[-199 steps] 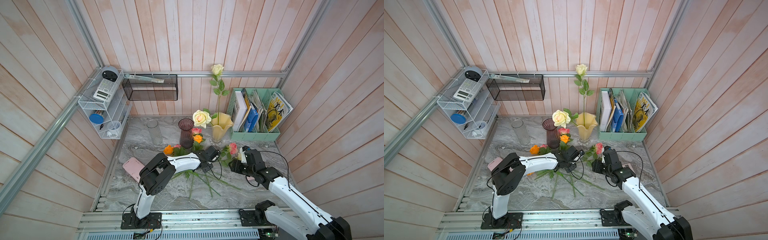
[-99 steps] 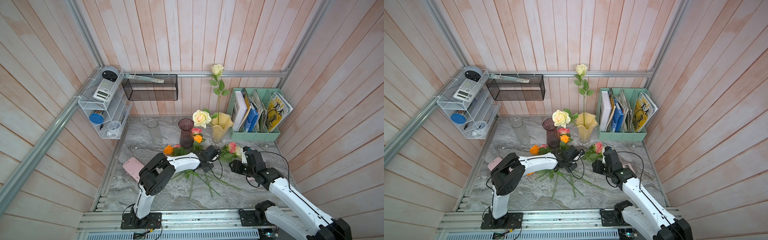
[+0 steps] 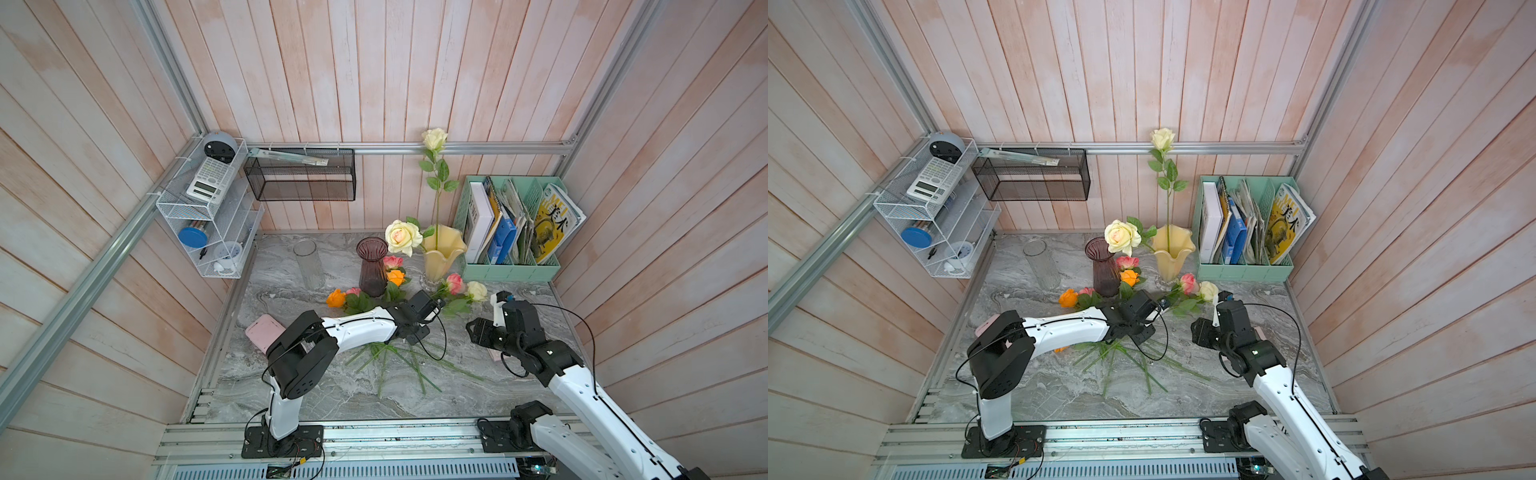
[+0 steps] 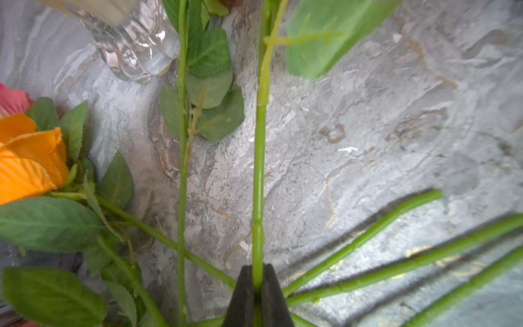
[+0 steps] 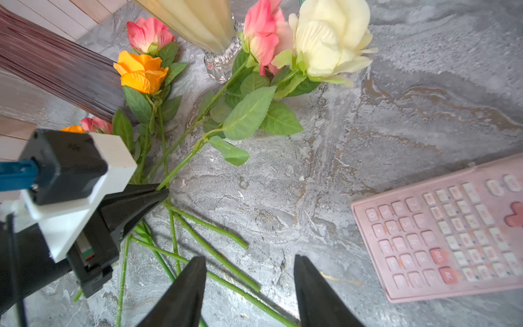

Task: Arrange the flowers in different vases according to their colors
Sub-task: Pick up the flower at the center of the board.

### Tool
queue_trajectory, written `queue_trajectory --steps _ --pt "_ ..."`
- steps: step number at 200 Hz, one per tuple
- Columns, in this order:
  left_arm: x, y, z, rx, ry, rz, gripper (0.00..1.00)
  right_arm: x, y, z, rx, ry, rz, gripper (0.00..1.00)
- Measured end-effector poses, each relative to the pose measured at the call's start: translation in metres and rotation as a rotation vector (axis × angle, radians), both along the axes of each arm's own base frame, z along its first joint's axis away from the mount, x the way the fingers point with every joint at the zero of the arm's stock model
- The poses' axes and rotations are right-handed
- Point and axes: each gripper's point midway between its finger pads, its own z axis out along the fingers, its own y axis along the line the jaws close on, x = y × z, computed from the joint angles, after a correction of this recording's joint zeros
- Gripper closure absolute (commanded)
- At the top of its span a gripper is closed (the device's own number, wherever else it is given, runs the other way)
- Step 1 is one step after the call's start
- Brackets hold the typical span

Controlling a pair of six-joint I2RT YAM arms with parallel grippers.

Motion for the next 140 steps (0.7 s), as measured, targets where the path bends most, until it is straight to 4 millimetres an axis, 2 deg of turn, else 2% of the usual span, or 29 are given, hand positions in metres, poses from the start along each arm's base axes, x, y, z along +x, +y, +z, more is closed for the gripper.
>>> queue_trajectory --steps 41,59,80,98,112,140 --pt "-0.014 -0.005 0.018 -0.039 -0.005 -0.038 1.0 -0.002 -0.016 0.02 -0.02 -0.03 -0.045 0.44" --pt "-0.019 -0.006 0.026 -0.06 -0.003 -0.051 1.0 -0.004 -0.027 0.042 -0.025 -0.081 -0.079 0.43" --pt "-0.024 -0.001 0.041 -0.091 -0.014 -0.051 1.0 -0.007 -0.038 0.079 -0.027 -0.164 -0.101 0.43" --pt "-0.029 0.005 0.065 -0.139 -0.037 -0.047 1.0 -0.012 -0.036 0.111 -0.012 -0.24 -0.073 0.42" --pt "-0.032 0.006 0.092 -0.2 -0.061 -0.048 1.0 -0.018 -0.03 0.132 0.013 -0.295 -0.03 0.42" --pt "-0.04 0.009 0.146 -0.329 -0.111 -0.055 1.0 -0.031 -0.019 0.153 0.055 -0.348 0.05 0.42"
